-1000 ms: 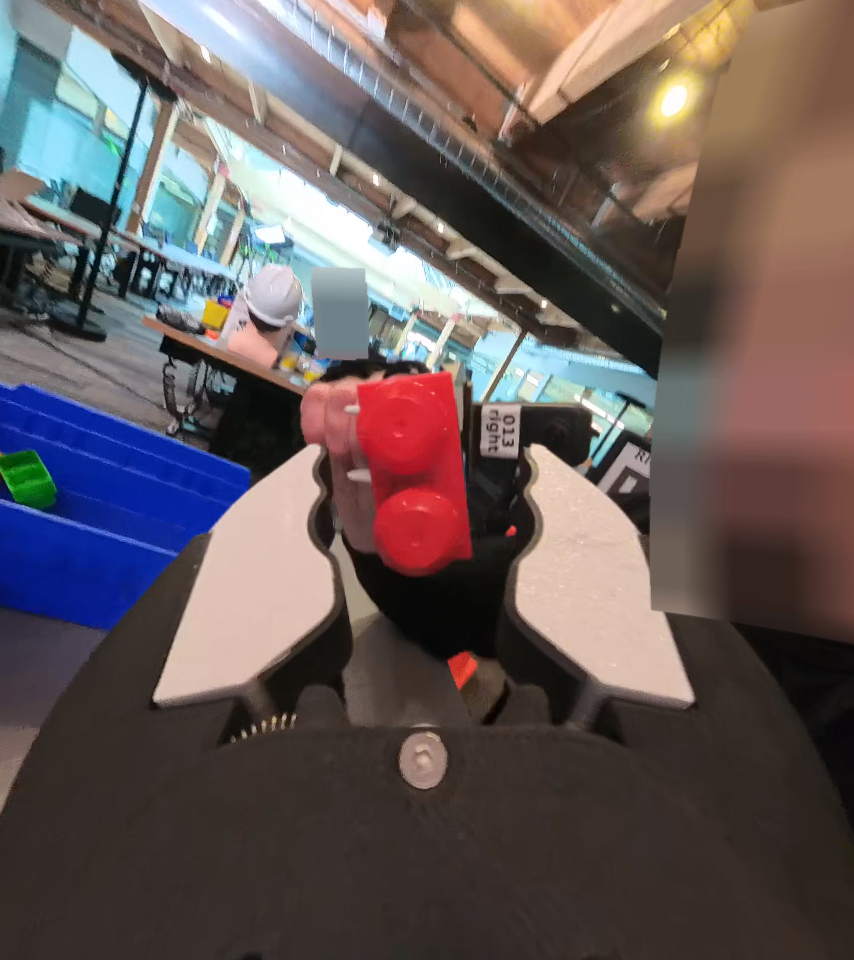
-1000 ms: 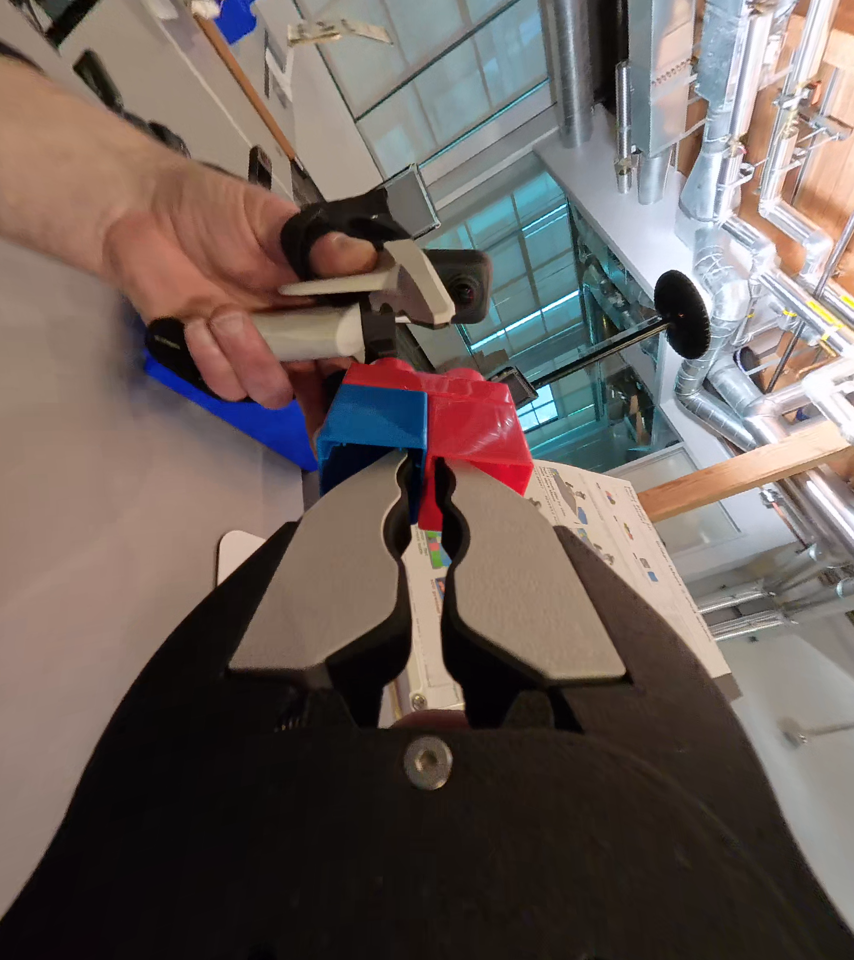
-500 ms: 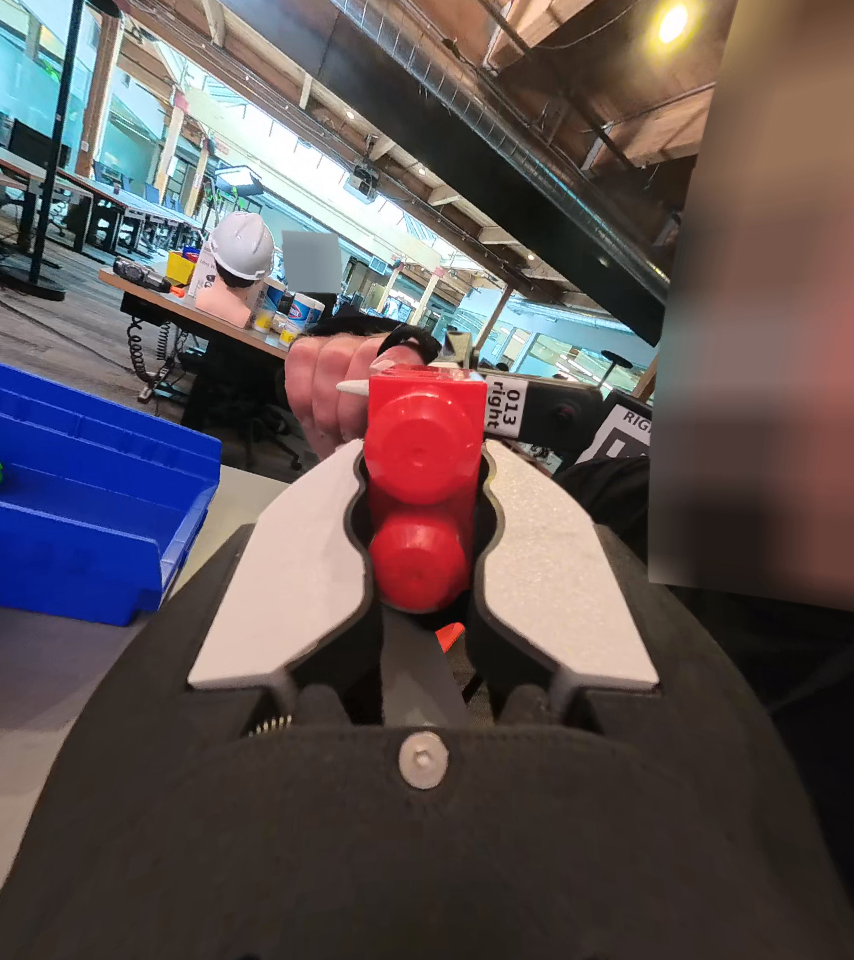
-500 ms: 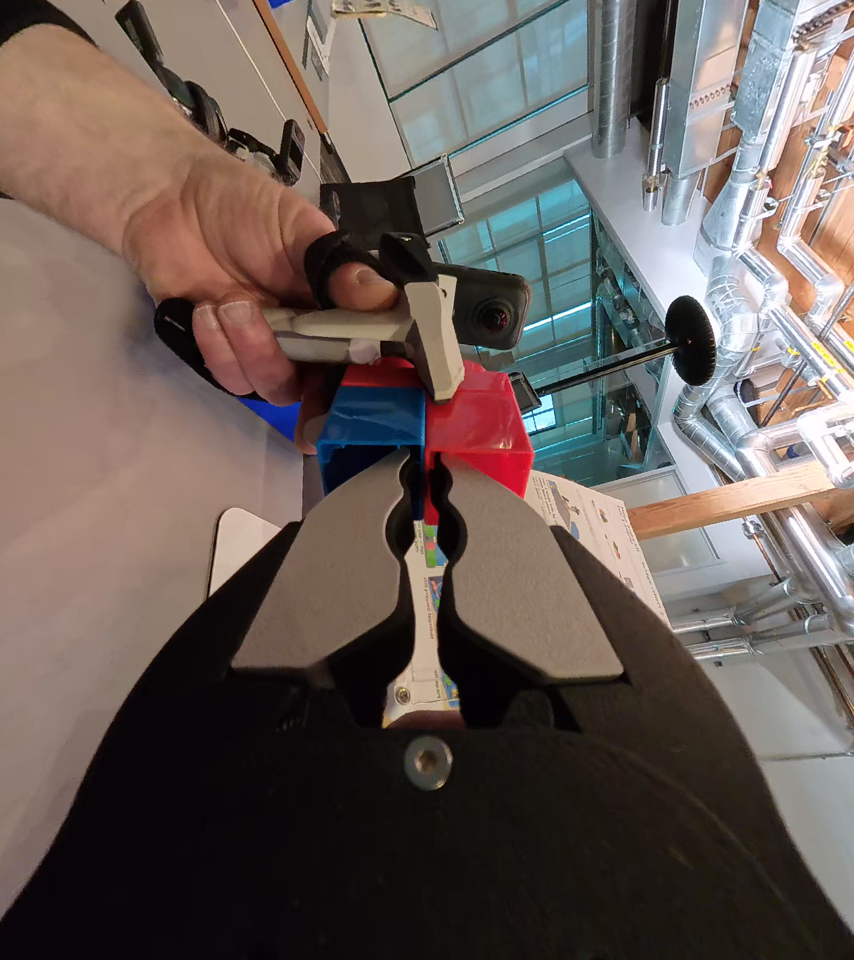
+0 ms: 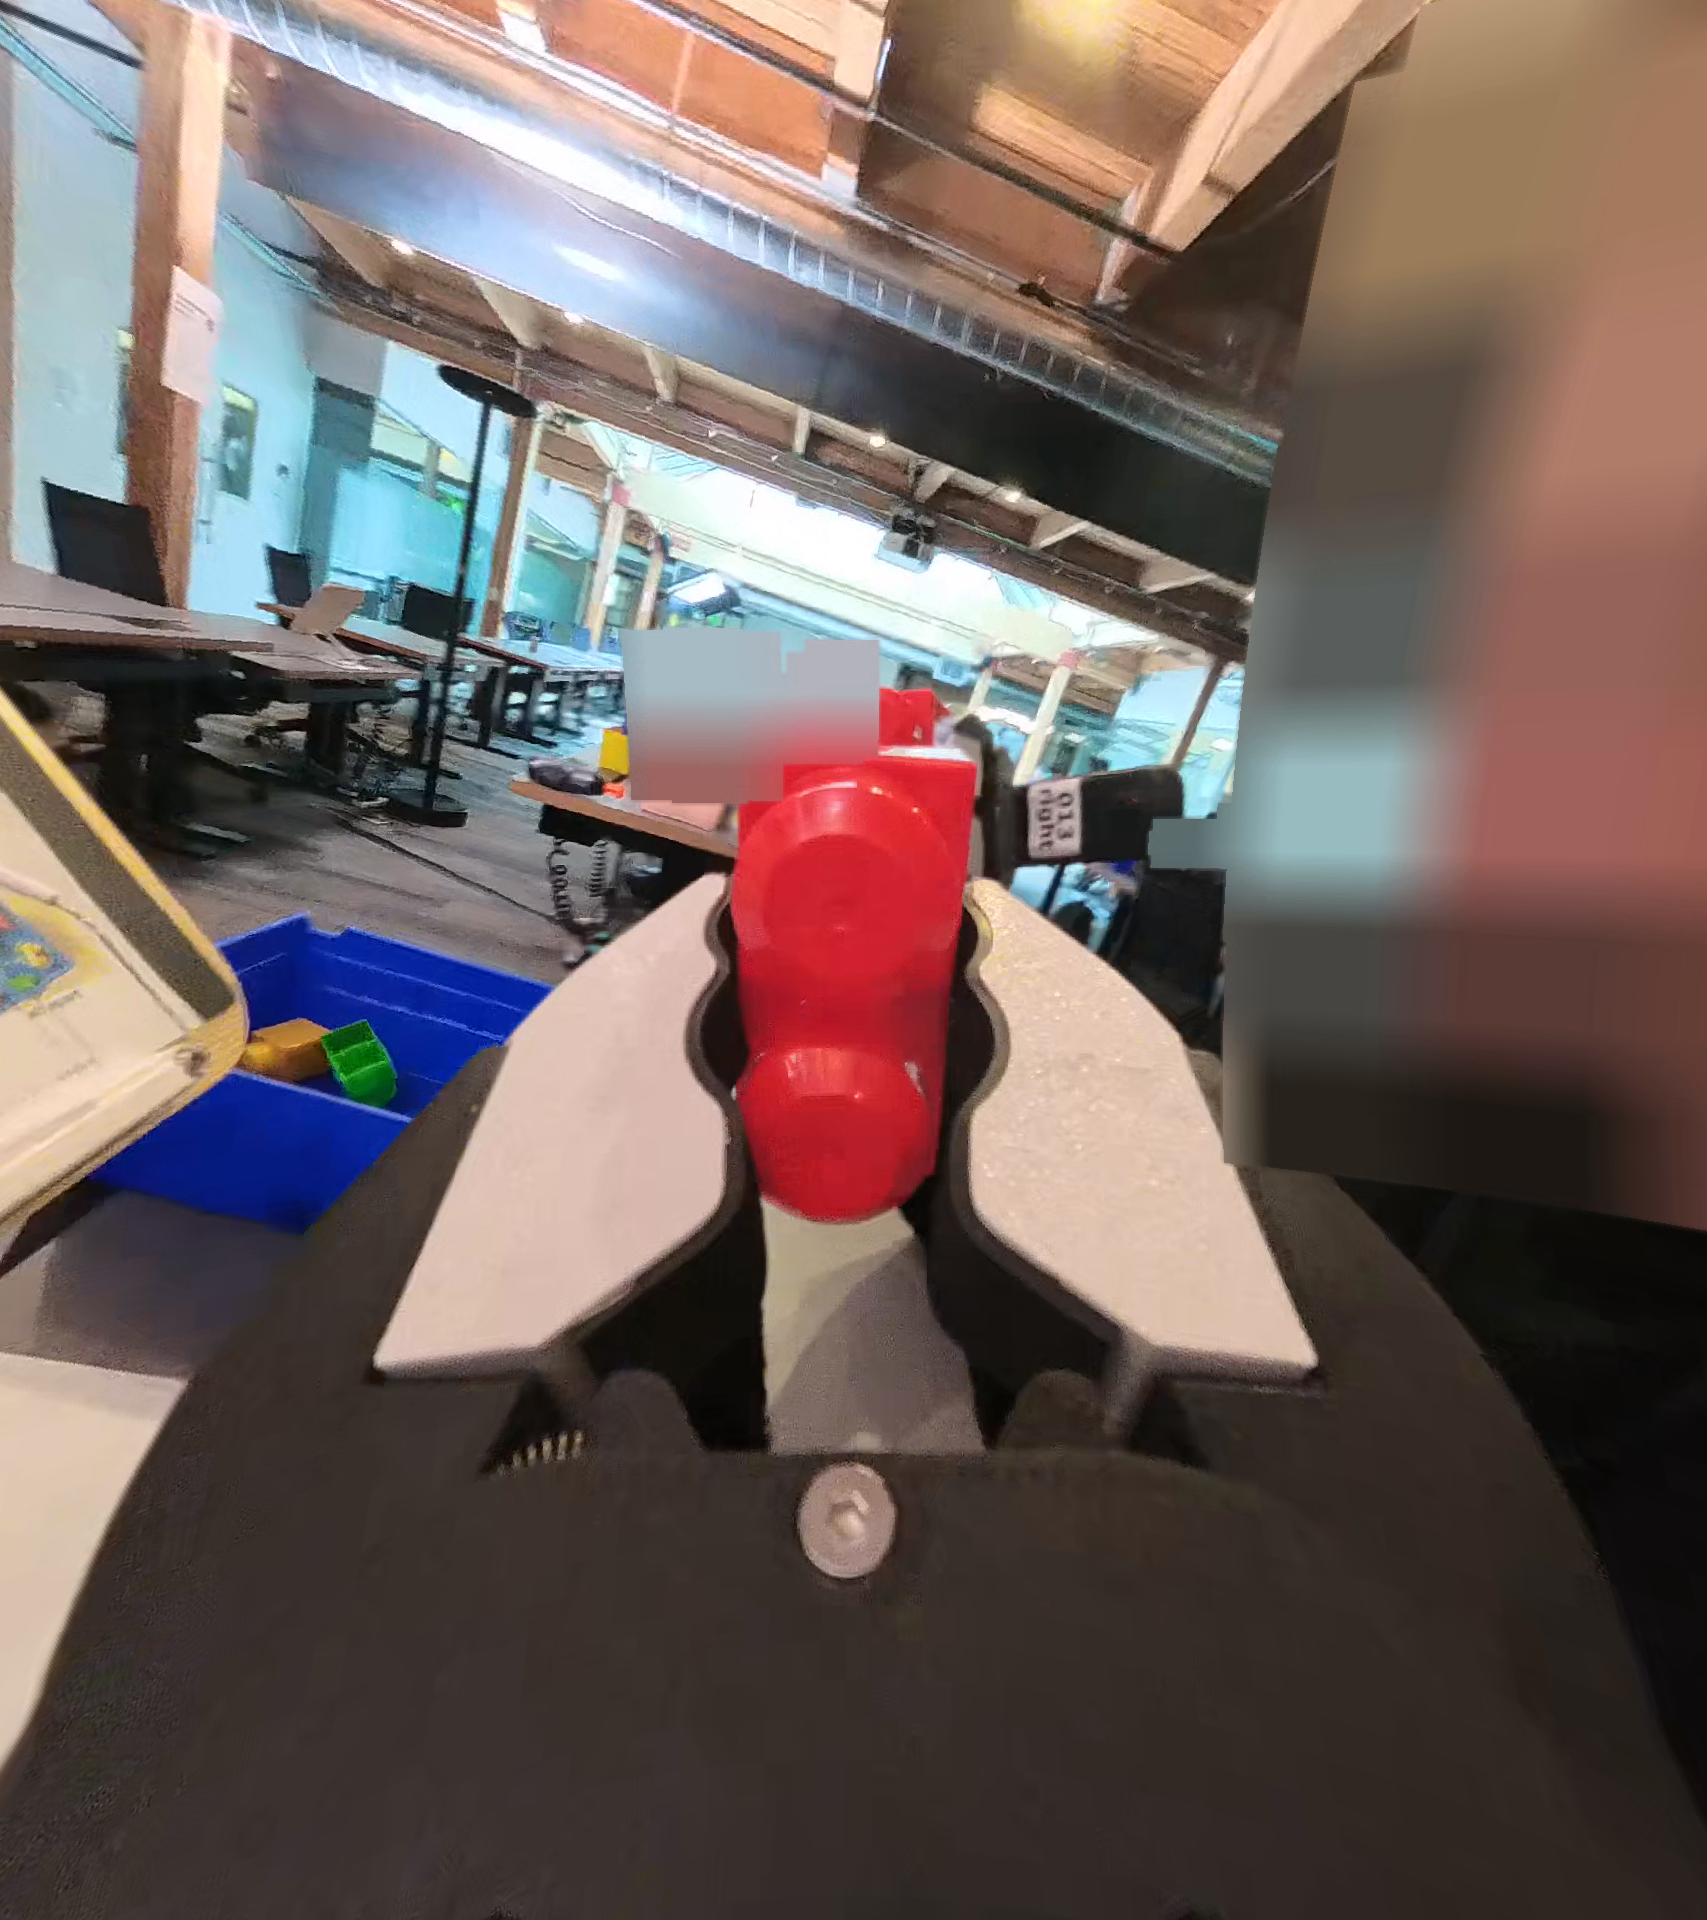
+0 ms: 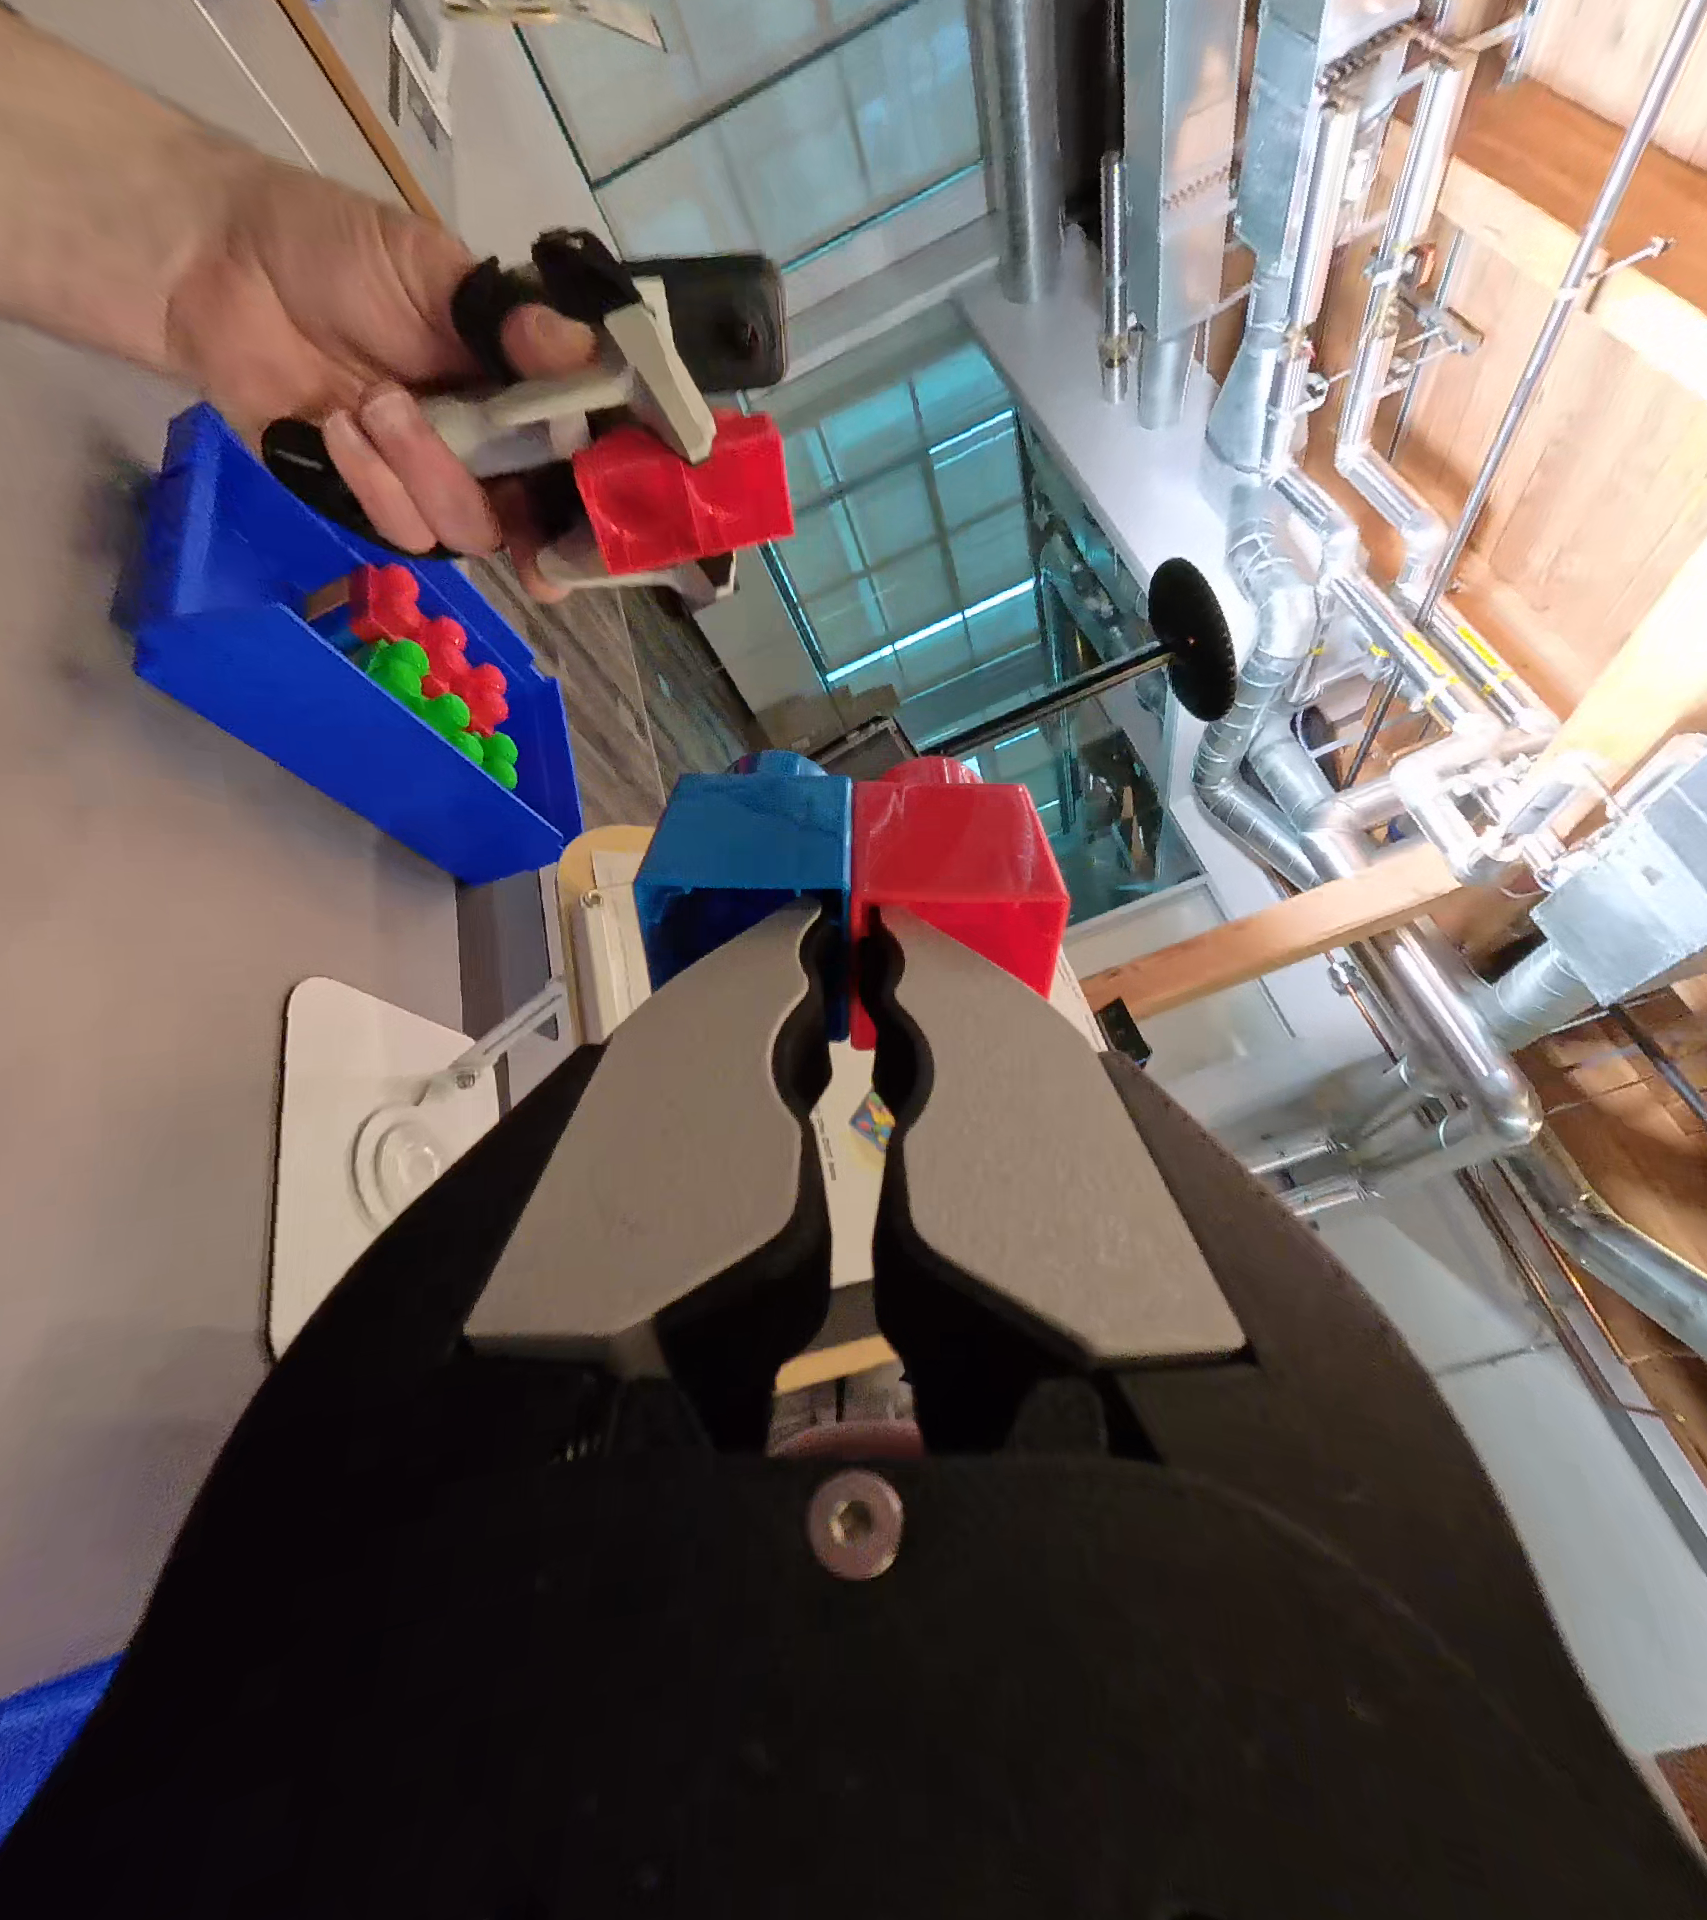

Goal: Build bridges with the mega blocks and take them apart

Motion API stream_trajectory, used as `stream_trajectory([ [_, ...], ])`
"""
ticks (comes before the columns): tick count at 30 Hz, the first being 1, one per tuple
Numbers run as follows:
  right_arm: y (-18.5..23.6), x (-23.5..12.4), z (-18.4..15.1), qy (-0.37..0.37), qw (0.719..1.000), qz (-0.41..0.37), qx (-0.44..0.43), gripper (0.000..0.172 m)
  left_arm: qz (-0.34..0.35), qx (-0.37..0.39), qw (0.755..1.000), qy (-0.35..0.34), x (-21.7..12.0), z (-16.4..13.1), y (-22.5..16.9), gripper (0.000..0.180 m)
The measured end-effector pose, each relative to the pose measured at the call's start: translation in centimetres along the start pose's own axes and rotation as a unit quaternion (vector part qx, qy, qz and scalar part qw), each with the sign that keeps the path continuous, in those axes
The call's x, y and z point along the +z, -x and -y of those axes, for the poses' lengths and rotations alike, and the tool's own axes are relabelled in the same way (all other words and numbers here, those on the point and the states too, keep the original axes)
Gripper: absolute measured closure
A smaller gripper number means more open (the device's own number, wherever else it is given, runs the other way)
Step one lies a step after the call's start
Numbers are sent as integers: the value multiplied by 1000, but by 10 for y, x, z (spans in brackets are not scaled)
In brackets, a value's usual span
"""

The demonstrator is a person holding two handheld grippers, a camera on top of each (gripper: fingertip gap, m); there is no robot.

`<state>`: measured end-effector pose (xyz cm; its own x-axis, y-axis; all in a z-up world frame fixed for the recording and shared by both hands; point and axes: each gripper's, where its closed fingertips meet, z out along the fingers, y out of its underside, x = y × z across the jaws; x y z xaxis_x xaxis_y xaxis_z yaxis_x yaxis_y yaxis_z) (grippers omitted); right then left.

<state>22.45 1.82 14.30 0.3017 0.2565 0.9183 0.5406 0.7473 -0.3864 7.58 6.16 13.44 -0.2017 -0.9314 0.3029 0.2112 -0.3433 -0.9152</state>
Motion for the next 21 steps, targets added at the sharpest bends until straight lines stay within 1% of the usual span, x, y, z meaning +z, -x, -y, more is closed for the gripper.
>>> stream_trajectory([
  [2, -5, -5, -11, 32, 999, 1, -1, 168, 15, 11, 1000, 6, -2, 3, 1, 143],
  [4, -14, -12, -37, 89, 996, -14, -14, 168, 27, 21, 999, 8, -6, 6, 4, 143],
  [5, -20, -16, -49, 113, 993, -21, -5, 168, 28, 26, 999, 10, -8, 7, 3, 143],
  [8, -35, -29, -100, 210, 977, -42, 12, 168, 32, 32, 999, 11, -10, 9, 2, 143],
  [10, -26, -36, -142, 274, 960, -10, 55, 168, 40, 33, 999, 13, -12, 8, 6, 143],
  [12, -12, -44, -187, 350, 933, 21, 85, 168, 38, 22, 999, 16, -11, 5, 10, 143],
  [14, 4, -48, -230, 409, 906, 43, 101, 167, 38, 11, 999, 26, -9, -1, 17, 143],
  [15, 21, -49, -249, 434, 889, 75, 128, 167, 37, 6, 999, 28, -7, -4, 20, 143],
  [16, 41, -52, -266, 461, 866, 113, 155, 167, 38, 1, 999, 29, -7, -6, 24, 143],
  [19, 85, -65, -311, 545, 797, 174, 192, 166, 38, -14, 999, 34, -6, -13, 32, 143],
  [21, 91, -69, -337, 583, 774, 151, 196, 165, 39, -20, 998, 37, -5, -16, 36, 143],
])
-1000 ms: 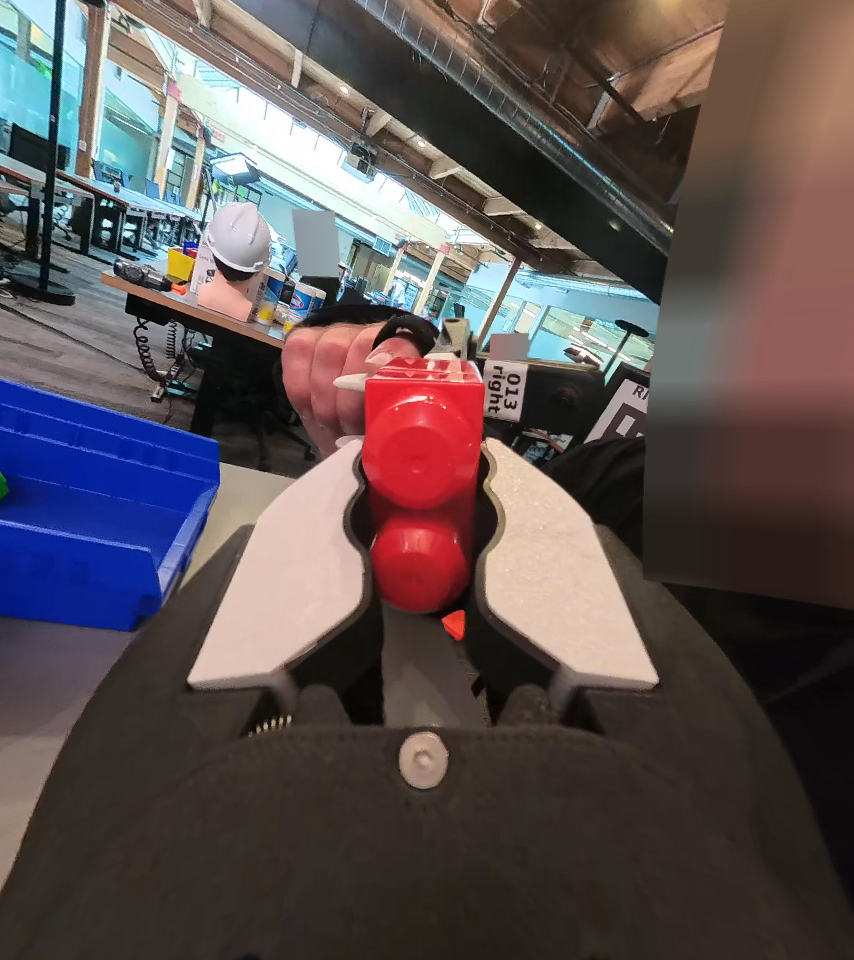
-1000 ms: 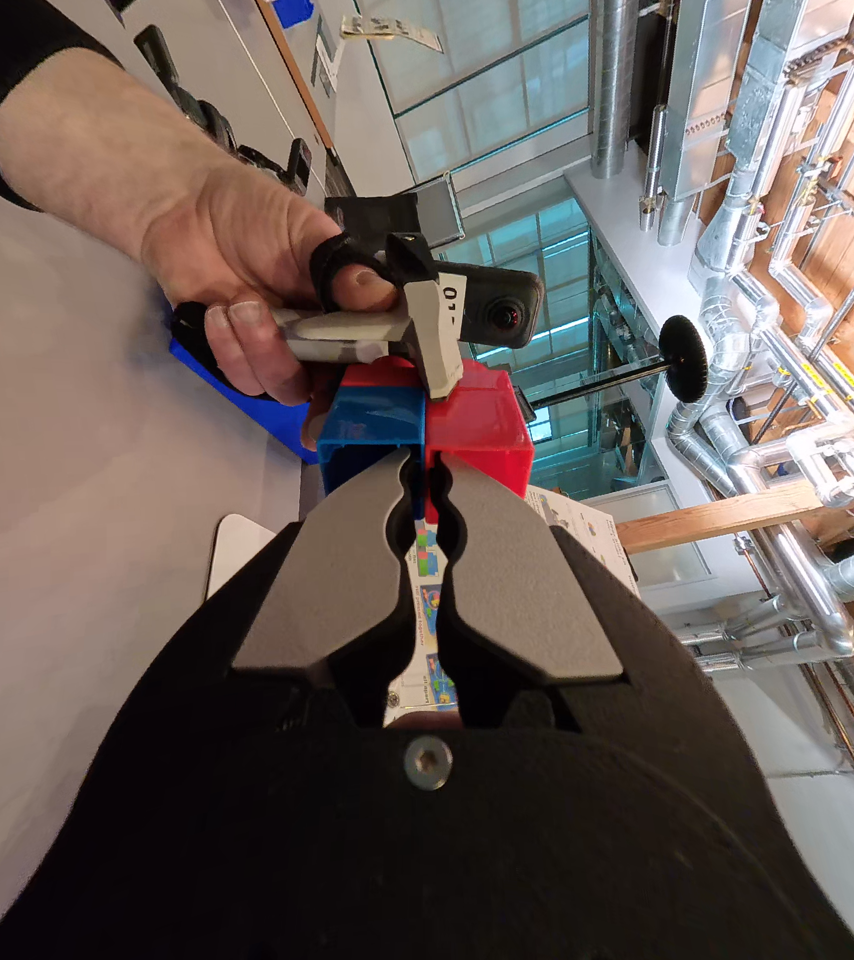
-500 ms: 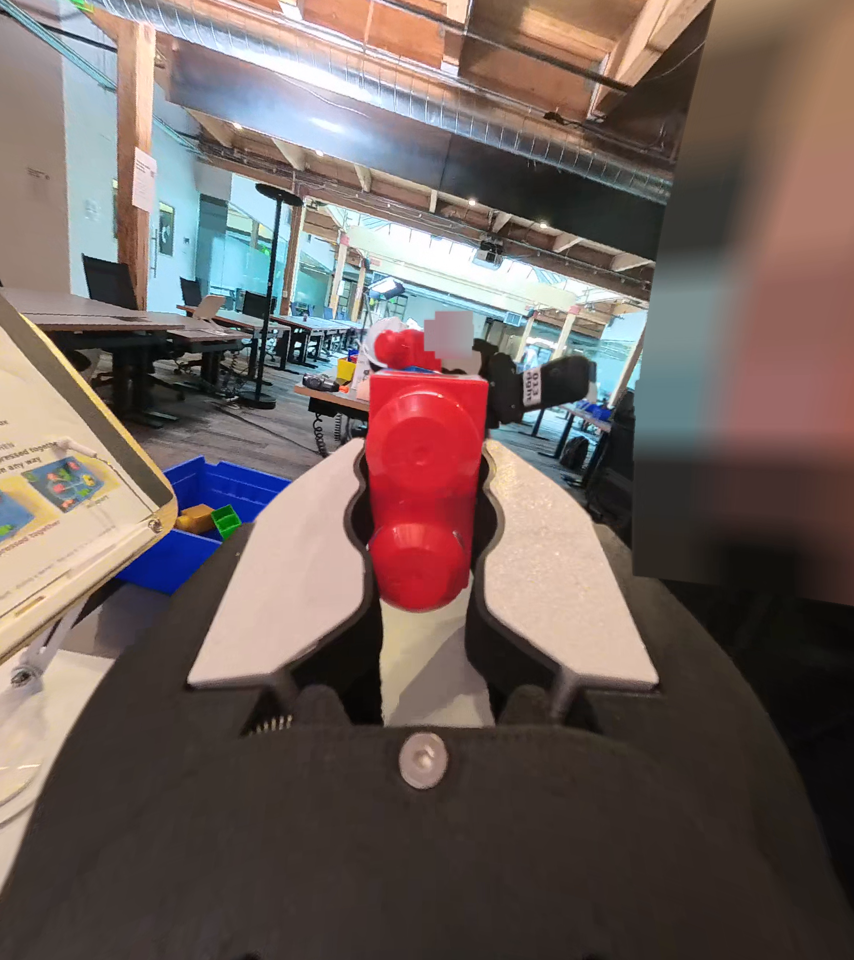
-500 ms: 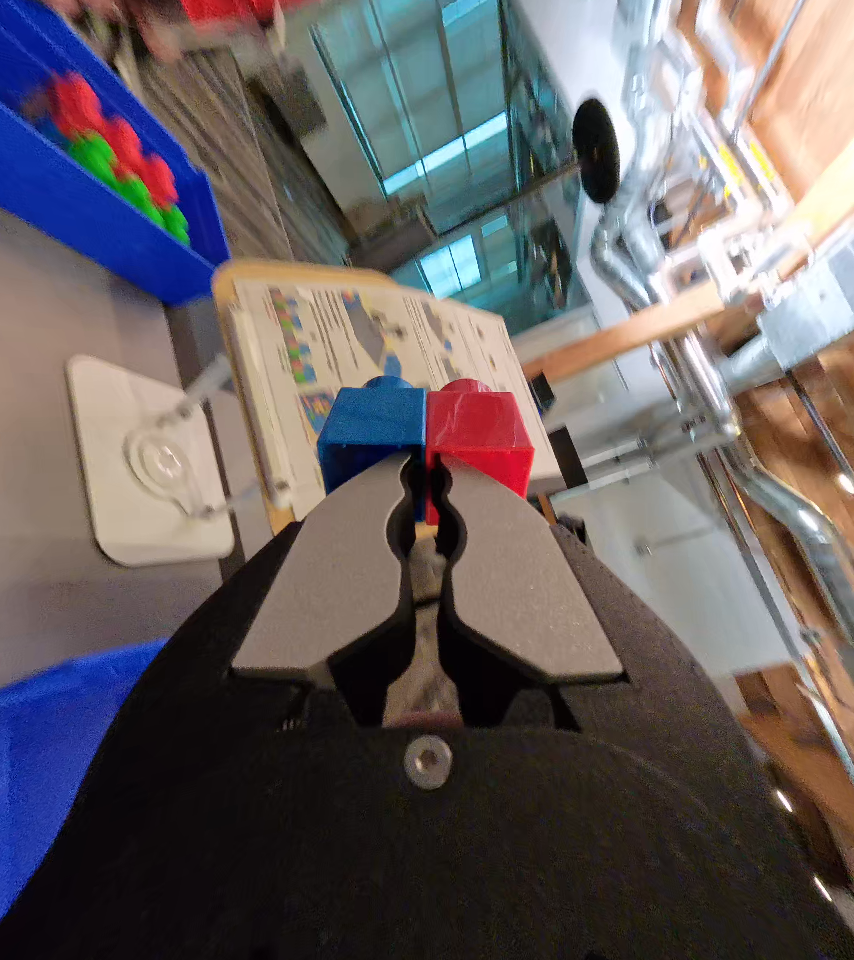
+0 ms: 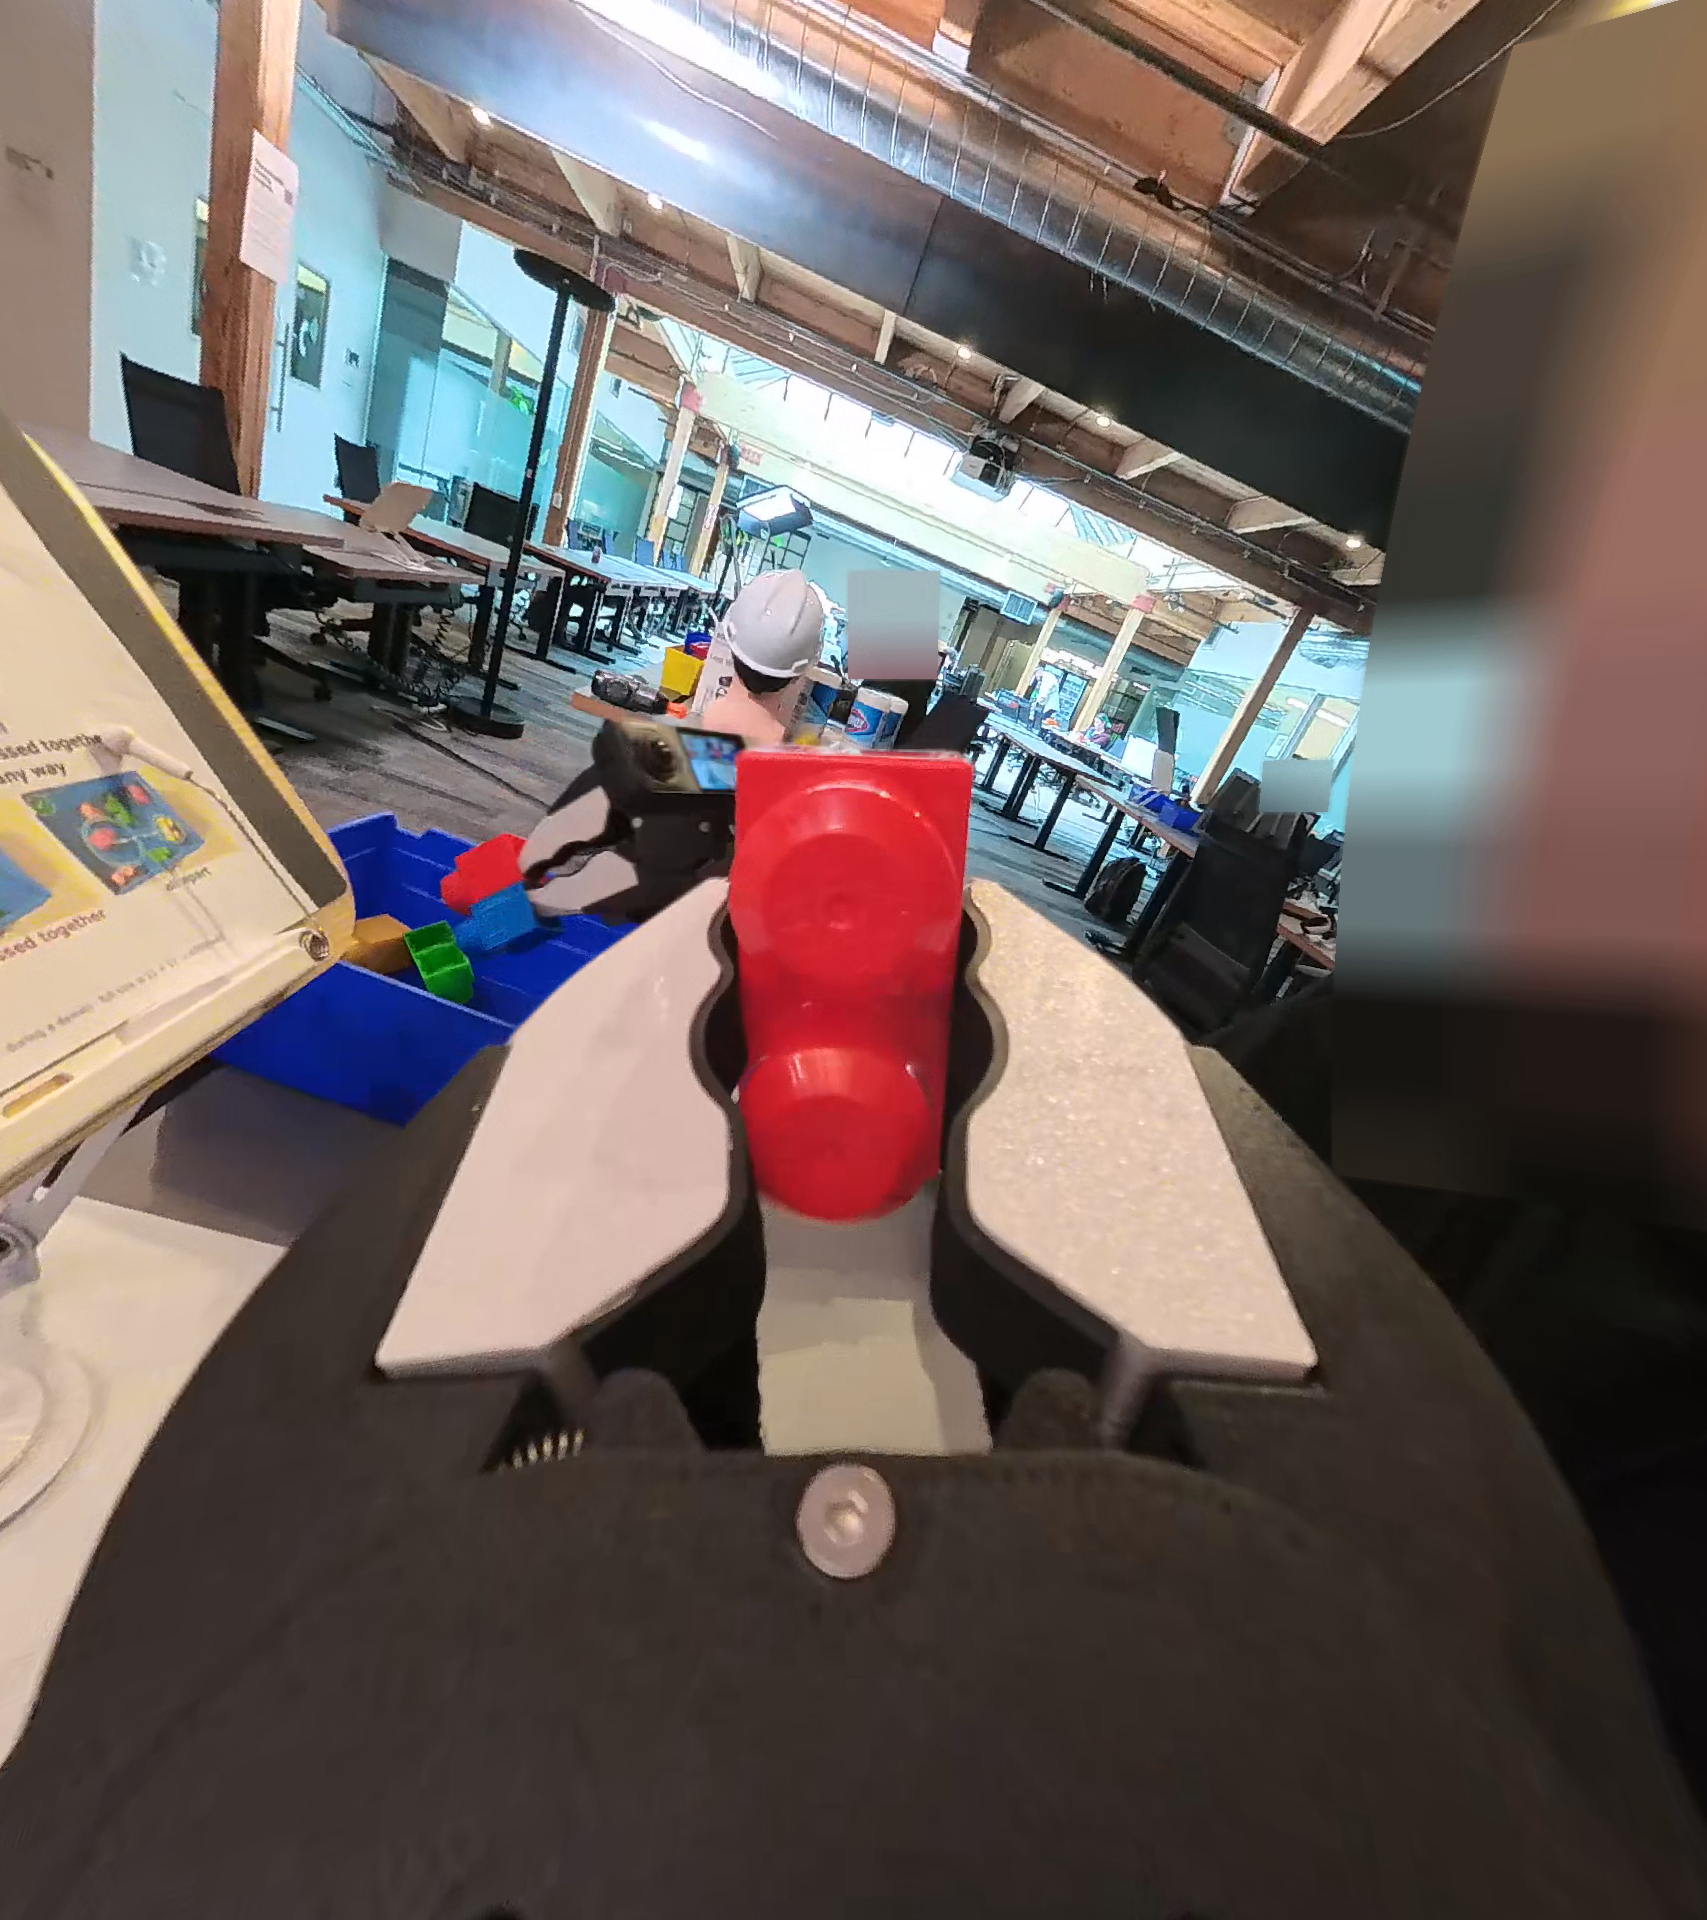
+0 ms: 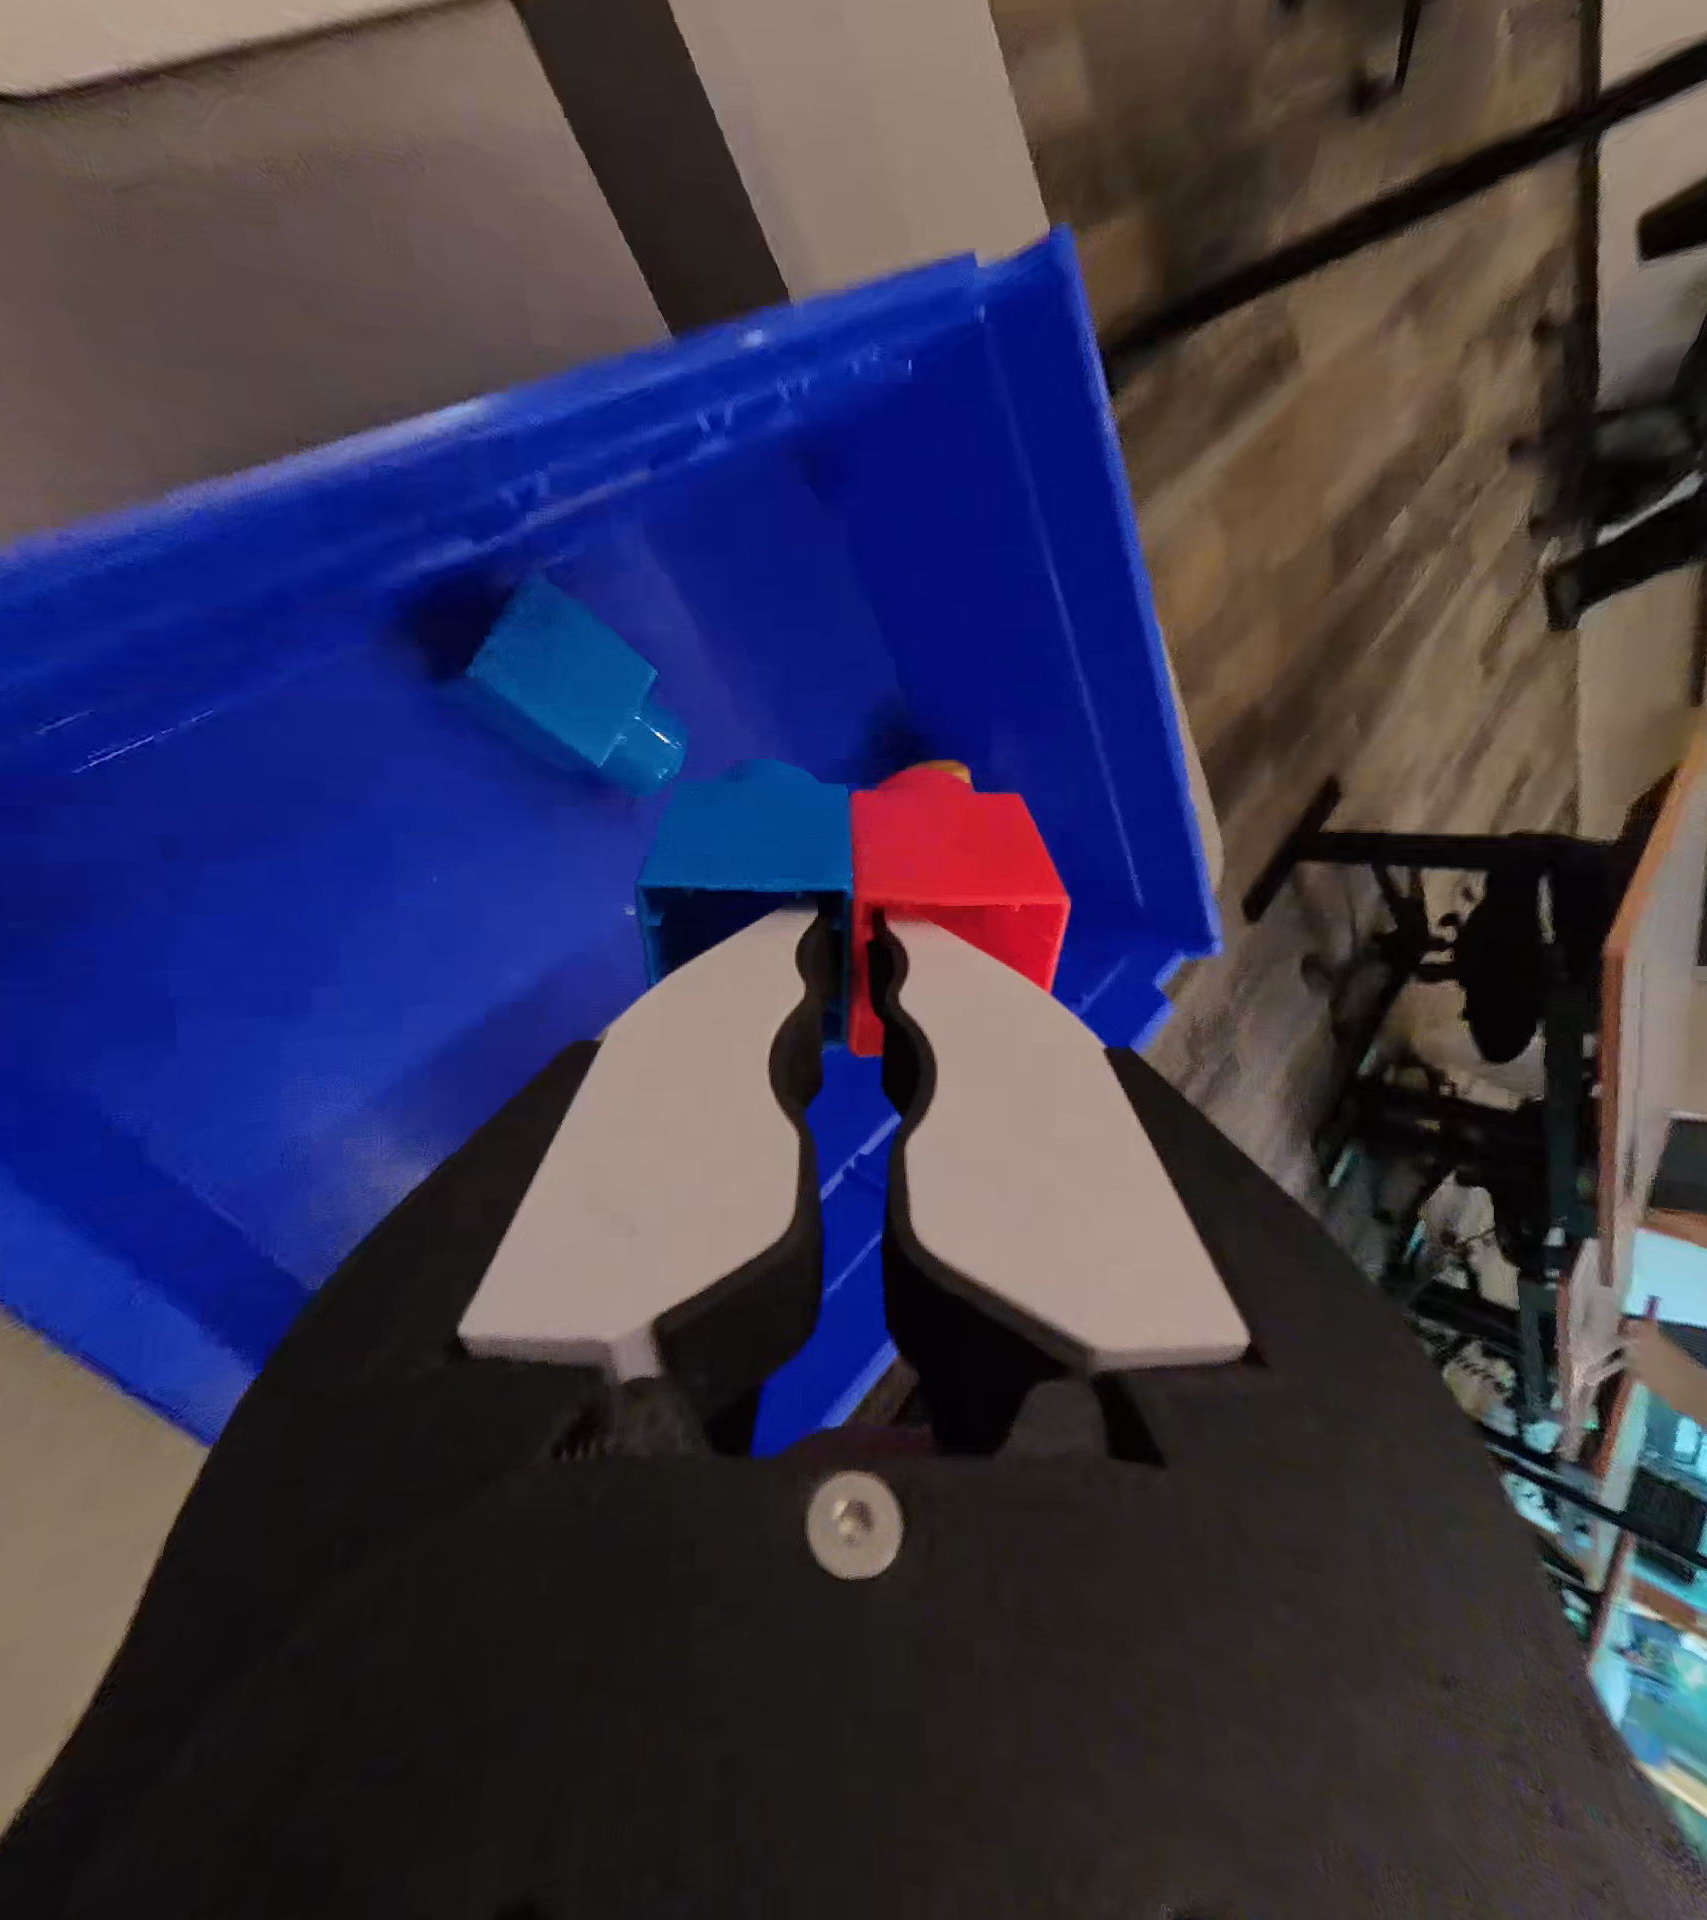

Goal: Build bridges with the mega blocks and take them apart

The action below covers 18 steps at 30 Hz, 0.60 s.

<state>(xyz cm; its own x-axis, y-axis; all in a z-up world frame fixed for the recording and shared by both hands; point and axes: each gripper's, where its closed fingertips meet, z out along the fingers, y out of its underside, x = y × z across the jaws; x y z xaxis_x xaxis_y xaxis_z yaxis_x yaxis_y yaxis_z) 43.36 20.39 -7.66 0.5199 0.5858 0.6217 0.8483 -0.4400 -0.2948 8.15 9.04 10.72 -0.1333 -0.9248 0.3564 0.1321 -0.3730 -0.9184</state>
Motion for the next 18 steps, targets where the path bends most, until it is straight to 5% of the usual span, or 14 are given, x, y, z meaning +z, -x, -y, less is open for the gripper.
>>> stream_trajectory([
  [4, -6, 20, -13, 37, 999, -12, 28, 113, -5, -11, 1000, 8, 4, -6, 4, 143],
  [8, -16, -5, 1, -4, 999, -37, 33, 121, -13, -26, 1000, 10, 10, -12, 9, 143],
  [11, -12, -62, 56, -144, 988, -39, 36, 134, -21, -34, 999, 11, 19, -19, 12, 143],
  [14, 18, -132, 122, -317, 947, 16, 41, 137, -21, -24, 999, 30, 31, -31, 14, 144],
  [18, 62, -205, 182, -466, 882, -29, -56, 149, -52, -51, 997, 39, 47, -43, 7, 143],
])
